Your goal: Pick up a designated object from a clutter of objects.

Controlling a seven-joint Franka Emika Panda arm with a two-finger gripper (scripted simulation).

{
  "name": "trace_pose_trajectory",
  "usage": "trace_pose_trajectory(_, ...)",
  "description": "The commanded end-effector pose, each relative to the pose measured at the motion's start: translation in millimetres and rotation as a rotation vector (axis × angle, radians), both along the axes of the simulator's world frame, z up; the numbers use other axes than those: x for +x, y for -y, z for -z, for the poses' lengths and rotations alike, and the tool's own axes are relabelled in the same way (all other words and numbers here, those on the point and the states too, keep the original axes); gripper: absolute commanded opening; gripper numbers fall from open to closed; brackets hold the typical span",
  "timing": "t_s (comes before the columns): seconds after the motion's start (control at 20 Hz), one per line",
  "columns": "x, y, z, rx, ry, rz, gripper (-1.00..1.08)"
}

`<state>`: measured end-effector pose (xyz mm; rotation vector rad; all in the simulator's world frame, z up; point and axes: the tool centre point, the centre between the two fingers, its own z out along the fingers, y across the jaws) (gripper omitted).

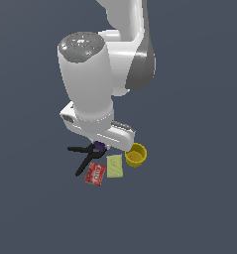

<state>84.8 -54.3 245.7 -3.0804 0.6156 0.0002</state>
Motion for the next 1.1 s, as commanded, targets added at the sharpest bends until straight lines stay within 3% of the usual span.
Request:
trace_pose_trajectory(0.0, -7.0, -16.2, -26.3, -0.001, 0.000, 0.000, -1.00)
trace_pose_trajectory(0.6, -33.3, -90.0, -144.4, -0.002, 0.000, 0.001, -1.00)
trace_pose_trajectory(1.05, -41.5, -121.3, -193.3, -0.001, 0.000, 0.000, -1.00)
